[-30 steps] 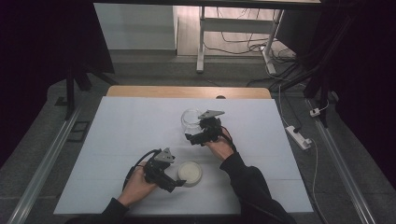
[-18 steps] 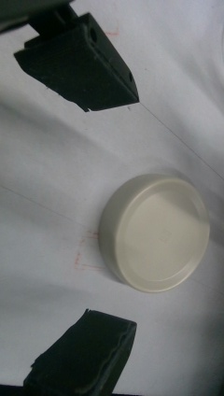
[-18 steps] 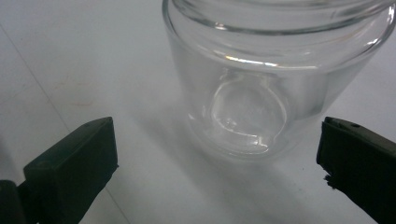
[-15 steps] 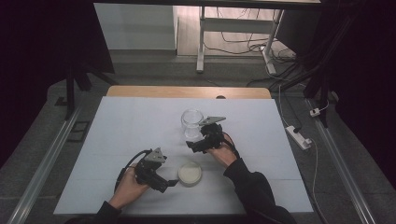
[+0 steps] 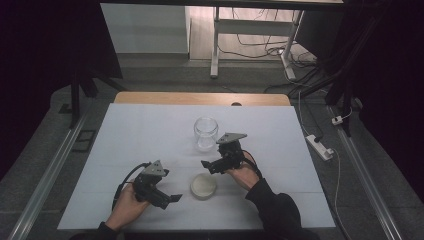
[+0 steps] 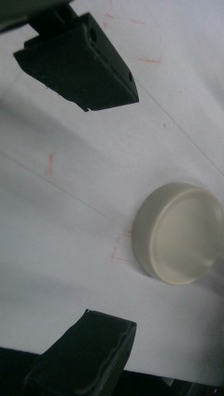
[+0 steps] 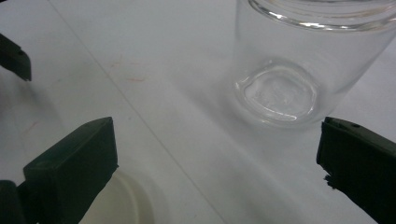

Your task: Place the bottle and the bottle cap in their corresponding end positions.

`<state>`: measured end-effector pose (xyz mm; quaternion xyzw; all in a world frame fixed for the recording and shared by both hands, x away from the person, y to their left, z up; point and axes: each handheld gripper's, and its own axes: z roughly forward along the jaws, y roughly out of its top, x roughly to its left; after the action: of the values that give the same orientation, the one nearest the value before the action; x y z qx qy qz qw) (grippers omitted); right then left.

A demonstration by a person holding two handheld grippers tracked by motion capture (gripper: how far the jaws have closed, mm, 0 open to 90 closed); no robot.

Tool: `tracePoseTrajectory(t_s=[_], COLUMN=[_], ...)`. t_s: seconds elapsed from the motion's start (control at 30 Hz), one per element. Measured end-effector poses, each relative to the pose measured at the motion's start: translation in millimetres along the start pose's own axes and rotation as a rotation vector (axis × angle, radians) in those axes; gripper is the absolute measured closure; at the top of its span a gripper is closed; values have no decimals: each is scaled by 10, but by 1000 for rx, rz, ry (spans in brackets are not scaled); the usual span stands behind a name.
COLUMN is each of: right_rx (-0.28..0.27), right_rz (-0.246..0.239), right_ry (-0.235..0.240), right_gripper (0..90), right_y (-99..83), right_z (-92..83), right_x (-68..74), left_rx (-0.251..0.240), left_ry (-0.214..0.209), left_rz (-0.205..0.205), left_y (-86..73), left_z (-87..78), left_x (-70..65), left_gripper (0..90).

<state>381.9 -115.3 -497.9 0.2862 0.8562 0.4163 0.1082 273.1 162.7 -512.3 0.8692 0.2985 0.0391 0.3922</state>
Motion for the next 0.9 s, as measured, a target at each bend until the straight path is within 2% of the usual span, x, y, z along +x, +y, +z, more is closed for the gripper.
tracePoseTrajectory(t_s=[0.27,0.5,0.9], right_rx=[-20,-9,31], right_rz=[-31,-16,17], right_ry=[12,9,-27], right_gripper=[0,0,0], right_y=[-84,-187,-445], right_z=[-166,-309,-597], right_x=[100,142,132], left_rx=[-15,-18,-29], left_ry=[11,34,91], left_rz=[-41,-89,-160], left_y=[-159,-313,-556], left_z=[-166,-299,-513], left_x=[0,16,38], left_gripper=[0,0,0])
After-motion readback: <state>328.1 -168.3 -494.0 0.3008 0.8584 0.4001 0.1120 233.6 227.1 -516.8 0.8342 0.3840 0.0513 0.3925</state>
